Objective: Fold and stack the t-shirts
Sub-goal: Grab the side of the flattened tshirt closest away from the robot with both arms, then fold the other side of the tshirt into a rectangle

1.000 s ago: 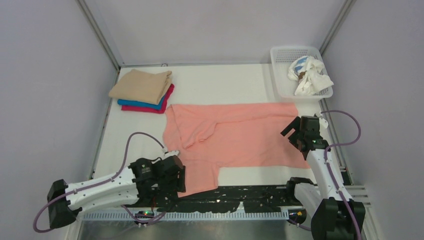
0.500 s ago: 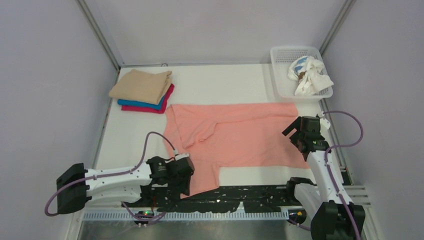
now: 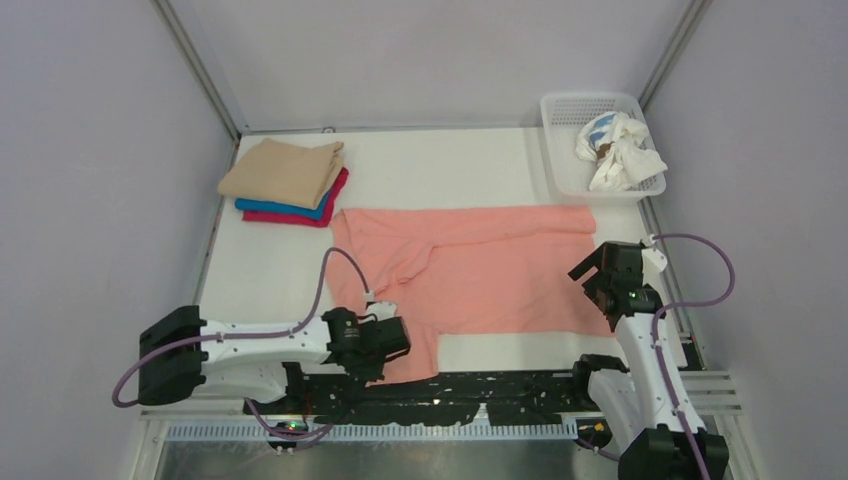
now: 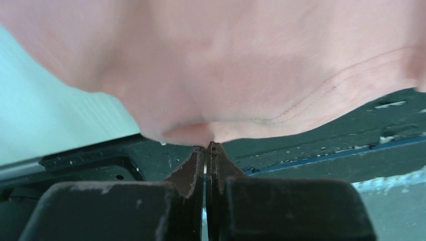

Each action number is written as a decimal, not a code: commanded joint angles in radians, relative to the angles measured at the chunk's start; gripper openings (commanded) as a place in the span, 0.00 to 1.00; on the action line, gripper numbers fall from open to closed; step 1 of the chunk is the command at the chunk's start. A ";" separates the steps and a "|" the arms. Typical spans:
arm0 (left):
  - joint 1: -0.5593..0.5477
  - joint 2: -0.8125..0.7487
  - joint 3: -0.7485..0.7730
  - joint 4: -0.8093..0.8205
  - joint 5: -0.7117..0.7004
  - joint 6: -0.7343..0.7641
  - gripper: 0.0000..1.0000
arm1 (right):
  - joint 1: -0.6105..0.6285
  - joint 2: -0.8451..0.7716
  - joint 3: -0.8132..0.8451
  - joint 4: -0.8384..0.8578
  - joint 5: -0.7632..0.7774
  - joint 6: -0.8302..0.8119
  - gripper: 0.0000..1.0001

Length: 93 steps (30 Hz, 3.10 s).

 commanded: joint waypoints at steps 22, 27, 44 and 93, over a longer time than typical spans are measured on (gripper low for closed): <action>0.103 -0.439 -0.106 0.236 -0.031 0.364 0.00 | -0.103 -0.233 -0.168 -0.210 0.134 0.375 0.95; 0.130 -0.434 -0.101 0.239 -0.013 0.391 0.00 | -0.131 -0.268 -0.169 -0.232 0.134 0.377 0.95; 0.213 -0.419 -0.060 0.226 -0.002 0.440 0.00 | -0.149 -0.147 -0.235 -0.082 0.071 0.439 0.66; 0.793 -0.208 0.169 0.584 0.206 0.595 0.00 | -0.148 0.249 0.154 0.286 -0.093 0.213 0.05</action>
